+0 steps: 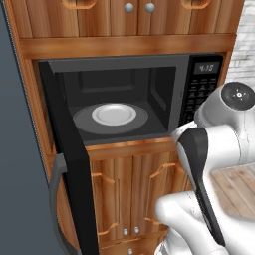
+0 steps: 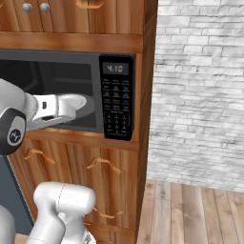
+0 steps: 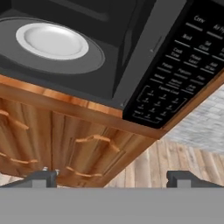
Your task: Pick the marshmallow from the counter and place it in the microwave. Then turn on the microwave.
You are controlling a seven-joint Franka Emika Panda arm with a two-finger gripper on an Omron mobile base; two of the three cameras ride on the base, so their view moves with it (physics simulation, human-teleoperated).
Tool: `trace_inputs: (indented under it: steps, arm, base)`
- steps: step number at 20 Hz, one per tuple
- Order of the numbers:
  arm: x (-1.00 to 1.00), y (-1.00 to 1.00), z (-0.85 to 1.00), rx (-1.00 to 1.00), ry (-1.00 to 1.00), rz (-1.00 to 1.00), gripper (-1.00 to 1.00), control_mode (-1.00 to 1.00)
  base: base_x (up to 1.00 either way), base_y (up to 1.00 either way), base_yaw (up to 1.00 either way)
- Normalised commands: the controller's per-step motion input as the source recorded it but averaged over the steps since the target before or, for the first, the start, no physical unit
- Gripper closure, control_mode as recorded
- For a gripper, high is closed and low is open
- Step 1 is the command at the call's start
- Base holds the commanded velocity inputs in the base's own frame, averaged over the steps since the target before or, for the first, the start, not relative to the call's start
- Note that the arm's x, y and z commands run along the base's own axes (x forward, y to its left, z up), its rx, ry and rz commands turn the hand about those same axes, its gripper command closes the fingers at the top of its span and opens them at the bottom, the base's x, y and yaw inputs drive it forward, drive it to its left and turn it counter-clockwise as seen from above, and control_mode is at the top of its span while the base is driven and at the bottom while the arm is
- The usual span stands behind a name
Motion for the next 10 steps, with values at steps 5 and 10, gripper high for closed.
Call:
trace_inputs:
  steps: [5,10]
  arm:
    - [-0.05,-0.26,0.0,0.0,-0.01,-0.03,-1.0,-1.0]
    - [-0.12,-0.06,0.0,0.0,-0.05,0.0,-1.0,-1.0]
  base:
    - [0.0,0.0,0.0]
    - [0.0,0.0,0.0]
